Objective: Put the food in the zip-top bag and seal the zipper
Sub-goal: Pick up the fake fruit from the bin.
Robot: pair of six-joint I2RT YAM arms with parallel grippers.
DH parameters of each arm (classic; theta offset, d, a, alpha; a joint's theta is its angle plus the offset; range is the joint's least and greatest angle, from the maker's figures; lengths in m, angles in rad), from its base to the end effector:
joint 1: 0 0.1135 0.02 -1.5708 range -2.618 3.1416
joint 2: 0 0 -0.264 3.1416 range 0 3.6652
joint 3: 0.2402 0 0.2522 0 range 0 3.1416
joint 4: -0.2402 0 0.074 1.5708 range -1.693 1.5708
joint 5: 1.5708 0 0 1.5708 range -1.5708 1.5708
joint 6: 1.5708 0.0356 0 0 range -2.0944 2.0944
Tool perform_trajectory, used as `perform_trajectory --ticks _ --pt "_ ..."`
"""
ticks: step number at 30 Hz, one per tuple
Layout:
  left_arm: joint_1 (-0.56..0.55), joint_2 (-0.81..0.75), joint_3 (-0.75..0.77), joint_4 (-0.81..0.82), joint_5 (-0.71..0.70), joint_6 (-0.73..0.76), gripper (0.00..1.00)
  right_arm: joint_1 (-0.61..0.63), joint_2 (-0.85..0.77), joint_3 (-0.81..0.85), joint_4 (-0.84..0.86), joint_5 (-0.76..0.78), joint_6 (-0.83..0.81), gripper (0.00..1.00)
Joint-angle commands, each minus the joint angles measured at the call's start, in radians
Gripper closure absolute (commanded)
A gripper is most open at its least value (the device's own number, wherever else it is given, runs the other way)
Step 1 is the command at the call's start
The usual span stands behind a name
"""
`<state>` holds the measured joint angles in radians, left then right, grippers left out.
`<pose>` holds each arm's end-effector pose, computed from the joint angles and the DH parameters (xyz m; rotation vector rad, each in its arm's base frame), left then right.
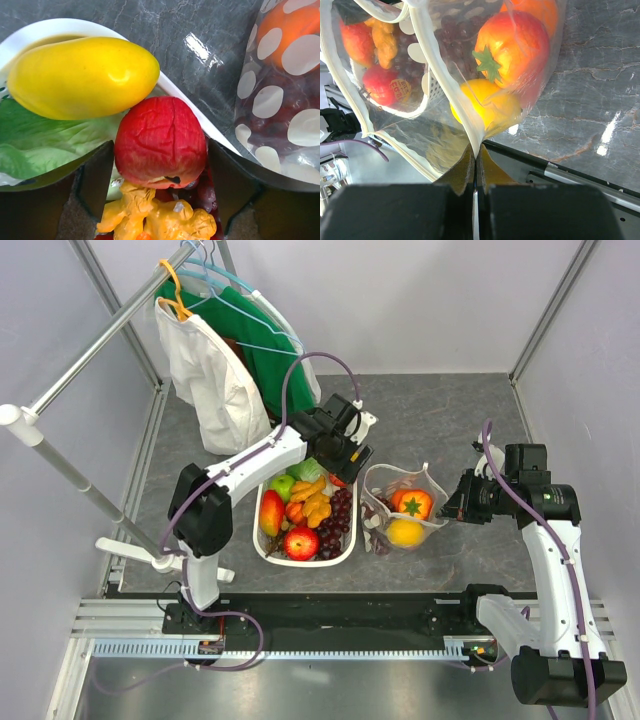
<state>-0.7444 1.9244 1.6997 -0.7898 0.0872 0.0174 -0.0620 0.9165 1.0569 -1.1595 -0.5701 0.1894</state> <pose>0.3078 -0.2878 0.2721 1.0070 2.4267 -0.3739 0.1489 0.0100 0.3281 0.1087 2.5287 0.7831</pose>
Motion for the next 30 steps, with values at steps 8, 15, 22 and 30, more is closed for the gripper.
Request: perform_trajectory --ticks 8,15,22,30 --pt "-0.006 -0.109 0.017 -0.011 0.022 -0.019 0.56 -0.004 -0.01 0.022 0.014 -0.002 -0.004 1.0" --pt "0.002 -0.364 0.008 -0.032 0.061 0.085 0.66 -0.004 -0.011 0.014 0.021 -0.022 -0.002 1.0" --pt "-0.176 -0.329 0.242 -0.058 0.172 0.15 0.6 -0.006 -0.002 0.026 0.027 -0.045 0.01 1.0" --pt "-0.286 -0.133 0.376 -0.088 0.207 0.157 0.57 -0.004 -0.001 0.063 0.023 -0.051 0.01 1.0"
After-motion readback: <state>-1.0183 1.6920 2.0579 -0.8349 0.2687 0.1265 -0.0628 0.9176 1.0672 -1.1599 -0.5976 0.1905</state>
